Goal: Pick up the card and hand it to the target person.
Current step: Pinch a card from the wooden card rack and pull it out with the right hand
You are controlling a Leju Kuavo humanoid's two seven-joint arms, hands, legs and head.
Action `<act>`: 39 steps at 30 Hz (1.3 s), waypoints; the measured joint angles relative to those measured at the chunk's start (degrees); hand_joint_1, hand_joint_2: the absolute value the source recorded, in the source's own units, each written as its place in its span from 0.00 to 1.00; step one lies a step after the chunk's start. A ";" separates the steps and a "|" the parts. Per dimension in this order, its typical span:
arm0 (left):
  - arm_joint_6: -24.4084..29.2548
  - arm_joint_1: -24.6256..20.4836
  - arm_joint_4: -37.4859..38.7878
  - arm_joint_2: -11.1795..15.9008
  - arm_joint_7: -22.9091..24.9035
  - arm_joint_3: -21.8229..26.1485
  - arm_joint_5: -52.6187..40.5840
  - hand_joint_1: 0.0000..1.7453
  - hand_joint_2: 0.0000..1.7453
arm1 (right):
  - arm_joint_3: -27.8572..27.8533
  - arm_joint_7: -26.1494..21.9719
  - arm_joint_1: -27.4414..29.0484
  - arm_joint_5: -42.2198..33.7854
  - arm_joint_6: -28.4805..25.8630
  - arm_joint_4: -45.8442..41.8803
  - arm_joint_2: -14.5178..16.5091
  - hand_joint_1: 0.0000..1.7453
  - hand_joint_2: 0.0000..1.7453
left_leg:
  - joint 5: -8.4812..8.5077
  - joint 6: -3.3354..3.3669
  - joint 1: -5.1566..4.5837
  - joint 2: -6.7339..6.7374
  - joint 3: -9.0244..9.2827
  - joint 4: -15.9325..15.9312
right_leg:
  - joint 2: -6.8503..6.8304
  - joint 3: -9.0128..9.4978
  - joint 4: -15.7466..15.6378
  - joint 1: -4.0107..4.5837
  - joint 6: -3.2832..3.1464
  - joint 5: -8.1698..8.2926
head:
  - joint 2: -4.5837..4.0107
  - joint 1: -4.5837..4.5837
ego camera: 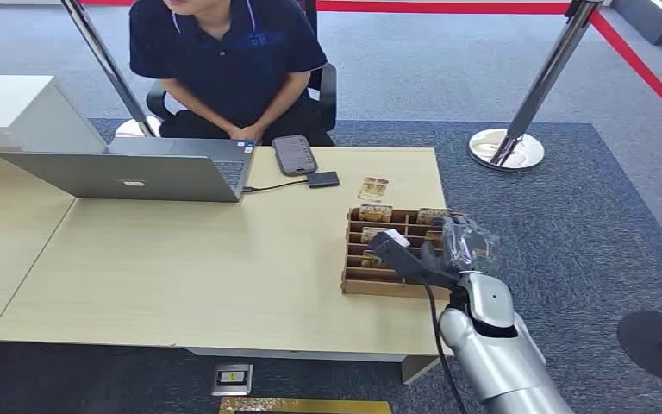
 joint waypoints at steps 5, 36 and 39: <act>0.00 0.01 0.00 0.00 0.00 0.00 0.12 0.00 0.00 | 0.00 -0.02 -0.57 0.09 -0.19 0.89 0.08 0.54 1.00 | 0.01 0.00 0.00 0.00 0.01 0.00 | 0.00 0.01 0.00 0.00 0.01 0.02 | 0.00 -0.01; -0.20 0.01 0.00 0.00 -0.63 0.00 0.09 0.00 0.00 | 0.49 0.00 -1.42 1.24 -1.56 1.86 0.32 0.90 1.00 | 0.08 -0.01 0.00 0.00 0.02 0.02 | 0.00 0.01 0.00 0.00 0.01 0.08 | 0.00 -0.01; -0.20 0.01 0.00 0.00 -0.66 0.00 0.09 0.00 0.00 | 0.80 0.10 -0.98 1.81 -1.40 0.96 0.33 0.89 1.00 | 0.09 0.00 0.00 0.00 0.01 0.02 | 0.00 0.01 0.00 0.00 0.01 0.09 | 0.00 -0.01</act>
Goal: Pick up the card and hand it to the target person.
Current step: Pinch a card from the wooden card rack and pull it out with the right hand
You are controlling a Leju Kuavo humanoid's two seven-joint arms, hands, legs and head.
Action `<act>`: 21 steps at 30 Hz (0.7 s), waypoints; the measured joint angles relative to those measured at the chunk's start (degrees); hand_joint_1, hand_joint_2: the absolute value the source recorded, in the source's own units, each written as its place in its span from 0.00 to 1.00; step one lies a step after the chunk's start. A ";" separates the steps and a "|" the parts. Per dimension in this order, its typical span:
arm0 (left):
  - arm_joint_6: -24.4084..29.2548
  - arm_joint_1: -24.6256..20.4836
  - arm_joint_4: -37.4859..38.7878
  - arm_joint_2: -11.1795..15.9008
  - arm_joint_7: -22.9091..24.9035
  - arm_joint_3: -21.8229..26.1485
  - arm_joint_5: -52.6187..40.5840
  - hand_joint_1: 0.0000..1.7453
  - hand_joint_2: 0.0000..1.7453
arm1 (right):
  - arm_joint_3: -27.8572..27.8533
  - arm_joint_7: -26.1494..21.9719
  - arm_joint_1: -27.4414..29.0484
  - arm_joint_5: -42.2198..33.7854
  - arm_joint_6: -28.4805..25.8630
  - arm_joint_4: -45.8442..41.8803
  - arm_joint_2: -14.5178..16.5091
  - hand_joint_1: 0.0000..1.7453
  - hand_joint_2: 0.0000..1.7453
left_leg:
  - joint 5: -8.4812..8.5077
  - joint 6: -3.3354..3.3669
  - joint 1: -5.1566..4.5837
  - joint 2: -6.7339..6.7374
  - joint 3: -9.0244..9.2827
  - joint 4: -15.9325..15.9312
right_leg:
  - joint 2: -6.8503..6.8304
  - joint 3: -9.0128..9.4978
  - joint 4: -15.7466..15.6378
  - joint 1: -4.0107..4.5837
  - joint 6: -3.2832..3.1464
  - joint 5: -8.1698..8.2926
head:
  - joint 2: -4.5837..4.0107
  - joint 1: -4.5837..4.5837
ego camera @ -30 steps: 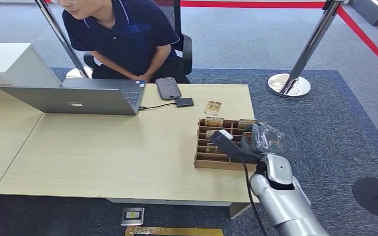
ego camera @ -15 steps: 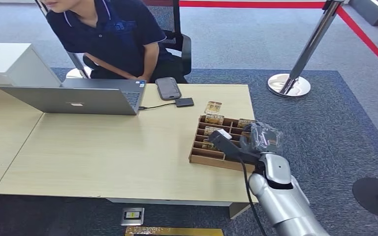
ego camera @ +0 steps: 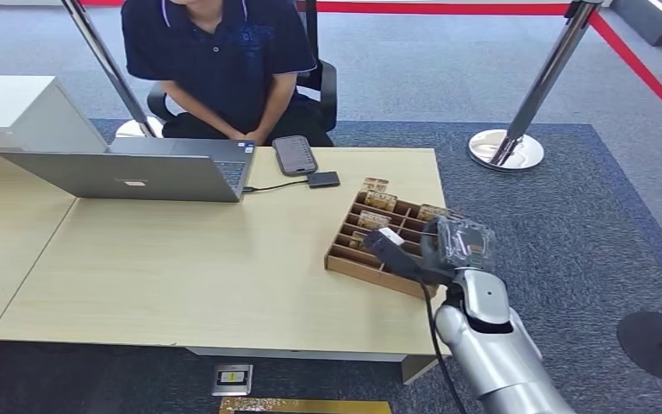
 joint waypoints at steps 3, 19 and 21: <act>-0.01 0.00 0.00 0.00 -0.08 0.00 0.01 0.00 0.00 | 0.50 0.24 0.41 0.38 0.11 -0.72 -0.01 0.88 1.00 | 0.01 0.01 0.00 0.00 -0.01 0.00 | 0.00 0.00 0.00 0.00 0.02 0.02 | 0.00 -0.01; -0.11 0.00 0.00 0.00 -0.15 0.10 0.47 0.00 0.00 | 2.42 -0.20 1.22 1.31 1.34 -4.50 -0.02 0.93 1.00 | 0.04 0.04 0.00 0.00 -0.03 0.01 | 0.00 -0.02 0.00 0.00 0.03 0.03 | 0.00 -0.01; -0.08 0.00 0.00 0.00 -0.15 0.19 0.52 0.00 0.00 | 3.03 -0.52 1.24 1.52 1.60 -5.79 -0.05 0.92 1.00 | 0.04 0.04 0.00 0.00 -0.03 0.01 | 0.00 -0.02 0.00 0.00 0.03 0.03 | 0.00 -0.01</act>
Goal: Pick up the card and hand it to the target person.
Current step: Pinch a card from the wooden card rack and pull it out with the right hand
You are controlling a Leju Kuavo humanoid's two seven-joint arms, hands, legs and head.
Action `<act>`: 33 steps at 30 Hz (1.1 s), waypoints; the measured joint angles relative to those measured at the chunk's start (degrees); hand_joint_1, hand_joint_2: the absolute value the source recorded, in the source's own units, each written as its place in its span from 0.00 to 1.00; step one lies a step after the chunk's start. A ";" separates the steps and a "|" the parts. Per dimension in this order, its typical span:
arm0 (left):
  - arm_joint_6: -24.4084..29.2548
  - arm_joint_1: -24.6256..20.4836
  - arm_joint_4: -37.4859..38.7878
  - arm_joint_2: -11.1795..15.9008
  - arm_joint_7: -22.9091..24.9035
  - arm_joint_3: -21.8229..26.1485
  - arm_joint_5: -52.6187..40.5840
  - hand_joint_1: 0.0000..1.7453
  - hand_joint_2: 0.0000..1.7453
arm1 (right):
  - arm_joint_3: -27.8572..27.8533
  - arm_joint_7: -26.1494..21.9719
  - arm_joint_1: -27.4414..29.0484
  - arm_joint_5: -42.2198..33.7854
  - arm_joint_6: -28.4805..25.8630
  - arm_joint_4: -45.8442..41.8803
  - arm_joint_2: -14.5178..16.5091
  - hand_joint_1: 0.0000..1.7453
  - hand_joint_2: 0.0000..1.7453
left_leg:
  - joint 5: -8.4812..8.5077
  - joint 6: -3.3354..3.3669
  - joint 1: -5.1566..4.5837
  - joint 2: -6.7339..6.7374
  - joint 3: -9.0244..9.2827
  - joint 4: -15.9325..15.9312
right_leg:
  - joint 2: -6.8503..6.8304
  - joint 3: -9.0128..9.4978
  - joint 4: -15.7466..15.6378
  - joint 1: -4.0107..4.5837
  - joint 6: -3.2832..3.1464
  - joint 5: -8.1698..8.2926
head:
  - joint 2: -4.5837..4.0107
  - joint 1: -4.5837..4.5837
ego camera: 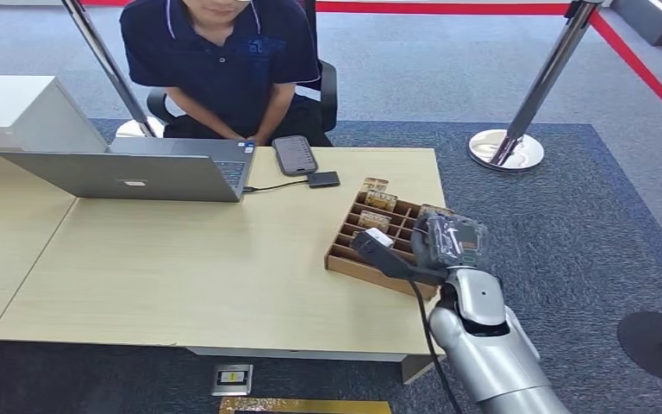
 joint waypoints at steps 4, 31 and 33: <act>0.09 0.00 0.00 0.00 0.00 0.08 0.03 0.00 0.00 | 1.63 -1.79 -0.09 -1.62 1.81 -3.85 -0.38 0.90 1.00 | 0.00 0.00 0.00 0.00 0.00 0.00 | 0.00 0.00 0.00 0.00 0.00 0.00 | 0.00 0.00; 0.36 -0.23 0.00 0.00 0.41 0.10 -0.98 0.00 0.00 | 15.20 -4.49 -18.85 -14.00 8.83 -3.20 1.99 0.87 1.00 | 0.23 -0.05 0.01 -0.02 -0.15 0.00 | 0.00 -0.14 0.06 0.00 -0.07 0.22 | 0.00 0.01; 0.31 -0.26 0.00 0.00 0.32 0.10 -1.29 0.00 0.00 | 15.53 -3.24 -20.97 -13.60 8.60 -0.40 3.02 0.85 1.00 | 0.25 -0.06 0.01 -0.01 -0.18 0.00 | 0.00 -0.19 0.08 0.00 -0.10 0.25 | 0.00 0.01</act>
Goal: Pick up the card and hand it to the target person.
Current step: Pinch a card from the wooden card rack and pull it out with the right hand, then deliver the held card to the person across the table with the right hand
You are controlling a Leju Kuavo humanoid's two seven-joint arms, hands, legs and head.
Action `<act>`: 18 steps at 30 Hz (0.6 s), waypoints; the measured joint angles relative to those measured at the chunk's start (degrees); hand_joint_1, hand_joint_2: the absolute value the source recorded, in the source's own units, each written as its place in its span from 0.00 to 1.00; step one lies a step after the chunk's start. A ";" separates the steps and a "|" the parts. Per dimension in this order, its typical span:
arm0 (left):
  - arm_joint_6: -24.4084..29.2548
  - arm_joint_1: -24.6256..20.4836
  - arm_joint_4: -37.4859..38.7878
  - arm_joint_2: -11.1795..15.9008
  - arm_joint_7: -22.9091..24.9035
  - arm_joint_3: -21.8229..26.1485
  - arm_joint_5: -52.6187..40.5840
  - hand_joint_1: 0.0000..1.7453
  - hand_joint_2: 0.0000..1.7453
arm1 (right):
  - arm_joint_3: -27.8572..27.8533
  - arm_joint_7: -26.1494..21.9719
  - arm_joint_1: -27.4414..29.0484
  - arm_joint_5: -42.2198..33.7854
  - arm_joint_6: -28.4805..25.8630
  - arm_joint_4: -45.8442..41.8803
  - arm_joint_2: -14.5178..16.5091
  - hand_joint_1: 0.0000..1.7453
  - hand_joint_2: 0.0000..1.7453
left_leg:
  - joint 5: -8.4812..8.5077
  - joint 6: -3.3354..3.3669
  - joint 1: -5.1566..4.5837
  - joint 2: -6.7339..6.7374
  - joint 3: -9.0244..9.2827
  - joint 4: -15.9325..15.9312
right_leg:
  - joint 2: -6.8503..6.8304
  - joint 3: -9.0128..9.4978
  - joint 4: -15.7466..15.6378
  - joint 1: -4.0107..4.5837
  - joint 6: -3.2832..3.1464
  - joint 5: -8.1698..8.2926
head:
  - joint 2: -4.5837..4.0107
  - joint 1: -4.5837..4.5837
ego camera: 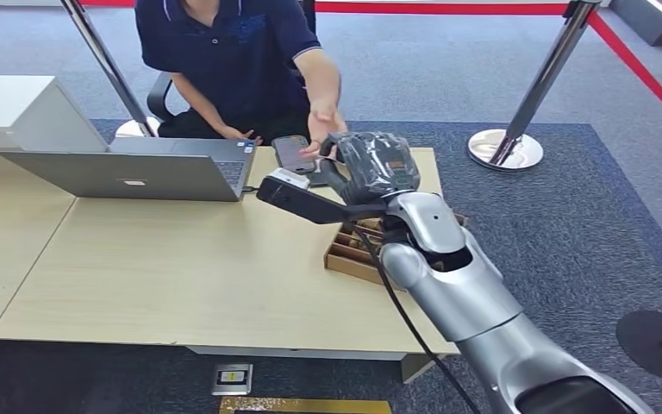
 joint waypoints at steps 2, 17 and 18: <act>-0.14 -0.04 0.00 0.00 -0.10 -0.01 -0.34 0.00 0.00 | 0.26 1.36 -2.91 0.79 -0.56 4.41 1.51 0.85 1.00 | 0.02 0.01 0.00 0.01 -0.02 0.00 | 0.00 -0.03 0.01 0.00 -0.02 0.03 | 0.00 -0.01; -0.16 -0.05 0.02 0.00 0.23 -0.04 -0.10 0.00 0.00 | 0.78 2.77 -10.11 2.99 -3.36 23.54 7.16 0.25 1.00 | 0.06 0.01 0.00 0.00 -0.05 0.02 | 0.00 -0.05 -0.01 0.00 0.02 0.06 | 0.00 -0.01; -0.16 -0.05 0.02 0.00 0.23 -0.04 -0.10 0.00 0.00 | 0.78 2.78 -10.12 3.04 -3.39 24.01 7.21 0.08 1.00 | 0.06 0.01 0.00 0.00 -0.05 0.02 | 0.00 -0.05 -0.01 0.00 0.02 0.06 | 0.00 -0.01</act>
